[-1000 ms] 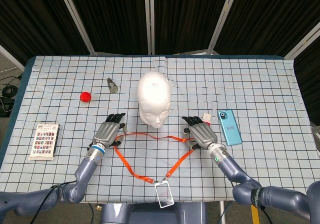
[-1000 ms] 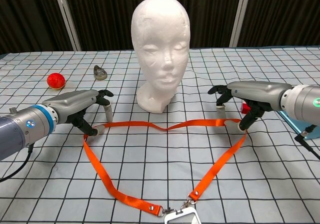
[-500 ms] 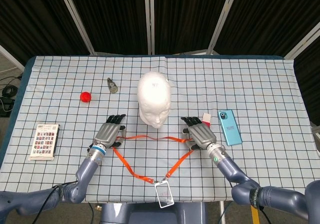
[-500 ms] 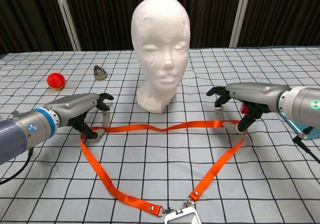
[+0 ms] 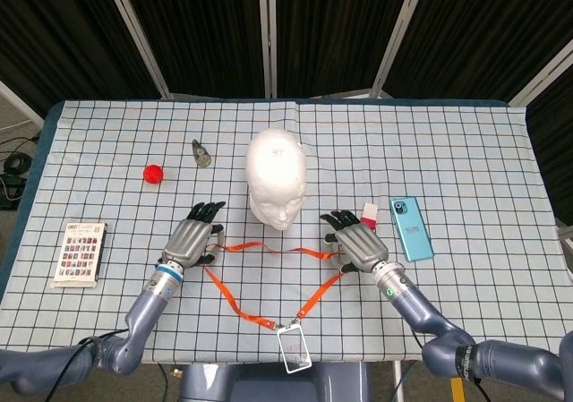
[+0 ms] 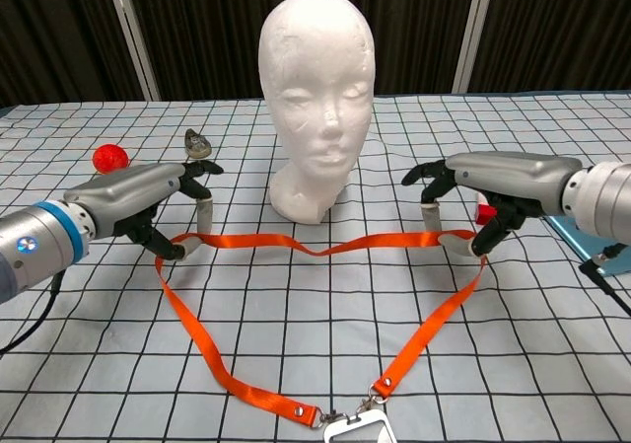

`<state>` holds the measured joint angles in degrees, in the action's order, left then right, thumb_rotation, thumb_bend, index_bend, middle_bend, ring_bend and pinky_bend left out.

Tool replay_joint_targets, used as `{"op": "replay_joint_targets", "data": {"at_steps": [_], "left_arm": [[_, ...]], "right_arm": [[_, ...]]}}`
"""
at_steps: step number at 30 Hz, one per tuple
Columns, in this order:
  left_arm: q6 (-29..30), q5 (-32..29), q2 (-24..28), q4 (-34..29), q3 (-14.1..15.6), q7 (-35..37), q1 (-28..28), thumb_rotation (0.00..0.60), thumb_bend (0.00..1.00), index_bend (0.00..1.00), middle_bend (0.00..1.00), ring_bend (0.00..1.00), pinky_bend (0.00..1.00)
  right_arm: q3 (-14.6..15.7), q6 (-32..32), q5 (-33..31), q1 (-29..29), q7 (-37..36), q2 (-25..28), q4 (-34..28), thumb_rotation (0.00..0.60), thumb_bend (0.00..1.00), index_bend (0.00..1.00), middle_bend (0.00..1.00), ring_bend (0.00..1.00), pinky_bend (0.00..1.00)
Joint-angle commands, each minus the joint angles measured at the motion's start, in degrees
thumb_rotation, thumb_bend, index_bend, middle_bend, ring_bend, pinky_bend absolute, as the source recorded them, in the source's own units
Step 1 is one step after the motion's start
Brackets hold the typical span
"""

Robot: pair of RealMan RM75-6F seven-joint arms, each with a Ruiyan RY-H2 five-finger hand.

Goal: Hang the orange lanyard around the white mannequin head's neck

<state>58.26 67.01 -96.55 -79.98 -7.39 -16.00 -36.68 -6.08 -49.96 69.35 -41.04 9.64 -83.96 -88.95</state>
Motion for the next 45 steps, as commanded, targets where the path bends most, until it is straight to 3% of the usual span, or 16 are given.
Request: {"op": "replay_joint_targets", "data": {"at_steps": [1, 6, 17, 25, 28, 34, 45], "left_arm": [[5.3, 8.1, 4.8, -3.6, 2.1, 6.3, 2.5, 0.6, 0.54, 0.76, 0.0, 0.0, 0.0], [12.0, 15.9, 9.6, -6.7, 1.6, 15.3, 4.2, 0.6, 0.54, 0.77, 0.0, 0.0, 0.0], [14.1, 14.8, 14.3, -14.6, -1.6, 16.4, 4.9, 0.6, 0.54, 0.77, 0.0, 0.0, 0.0], [11.6, 9.0, 17.5, -20.0, -6.7, 12.2, 2.8, 0.6, 0.54, 0.78, 0.0, 0.0, 0.0], [9.1, 4.4, 18.9, -21.7, -10.8, 10.5, 0.3, 0.6, 0.54, 0.78, 0.0, 0.0, 0.0], [7.1, -1.2, 21.0, -23.2, -13.8, 9.3, -1.4, 0.6, 0.54, 0.78, 0.0, 0.0, 0.0], [1.4, -12.8, 20.9, -19.8, -18.6, 12.7, -5.6, 0.6, 0.54, 0.78, 0.0, 0.0, 0.0]], "right_arm": [[0.8, -2.7, 6.0, 1.1, -3.8, 2.8, -2.7, 0.6, 0.53, 0.74, 0.09, 0.0, 0.0], [-0.6, -8.5, 12.7, 2.2, -7.5, 7.1, -7.9, 0.6, 0.53, 0.74, 0.1, 0.0, 0.0], [-4.2, -10.7, 11.2, 2.2, -6.1, 11.7, -15.5, 0.6, 0.53, 0.75, 0.1, 0.0, 0.0], [-8.5, -10.7, 5.1, 0.8, -3.8, 12.8, -19.2, 0.6, 0.53, 0.75, 0.11, 0.0, 0.0], [-11.7, -11.2, 2.3, -0.2, -4.8, 13.1, -19.5, 0.6, 0.53, 0.75, 0.12, 0.0, 0.0], [-14.4, -10.4, -1.0, -1.3, -6.1, 14.6, -20.2, 0.6, 0.53, 0.75, 0.12, 0.0, 0.0], [-18.1, -9.0, -10.0, -4.7, -7.3, 11.9, -13.0, 0.6, 0.53, 0.74, 0.12, 0.0, 0.0]]}}
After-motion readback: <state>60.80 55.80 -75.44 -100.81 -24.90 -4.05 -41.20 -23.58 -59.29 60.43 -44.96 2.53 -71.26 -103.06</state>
